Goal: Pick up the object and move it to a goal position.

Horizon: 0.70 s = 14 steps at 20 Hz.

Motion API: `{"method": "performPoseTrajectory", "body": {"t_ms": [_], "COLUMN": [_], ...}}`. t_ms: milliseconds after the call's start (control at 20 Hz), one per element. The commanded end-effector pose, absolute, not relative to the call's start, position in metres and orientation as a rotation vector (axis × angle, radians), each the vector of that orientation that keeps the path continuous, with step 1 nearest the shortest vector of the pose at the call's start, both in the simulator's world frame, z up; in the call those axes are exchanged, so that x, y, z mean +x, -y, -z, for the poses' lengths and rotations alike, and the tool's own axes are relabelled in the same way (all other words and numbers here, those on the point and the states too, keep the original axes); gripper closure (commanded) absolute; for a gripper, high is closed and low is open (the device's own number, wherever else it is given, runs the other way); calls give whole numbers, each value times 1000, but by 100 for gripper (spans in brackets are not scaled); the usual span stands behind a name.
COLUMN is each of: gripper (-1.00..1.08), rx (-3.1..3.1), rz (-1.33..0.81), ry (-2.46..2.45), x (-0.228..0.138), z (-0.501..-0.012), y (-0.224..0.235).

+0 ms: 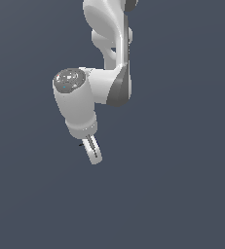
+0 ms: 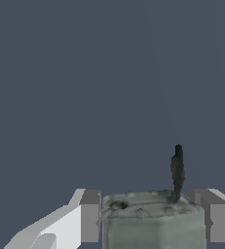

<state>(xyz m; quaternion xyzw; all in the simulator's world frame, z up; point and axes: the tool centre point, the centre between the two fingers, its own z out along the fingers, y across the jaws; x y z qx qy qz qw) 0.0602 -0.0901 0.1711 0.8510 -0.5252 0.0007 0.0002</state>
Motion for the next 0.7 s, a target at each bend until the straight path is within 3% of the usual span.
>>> {"method": "performPoseTrajectory", "body": {"t_ms": [0, 650], "gripper": [108, 108], "rx": [2674, 2675], "rz": [-1, 0], "ry": [1648, 1647], "x": [67, 82], "z": [-182, -203], "y": [101, 121]}}
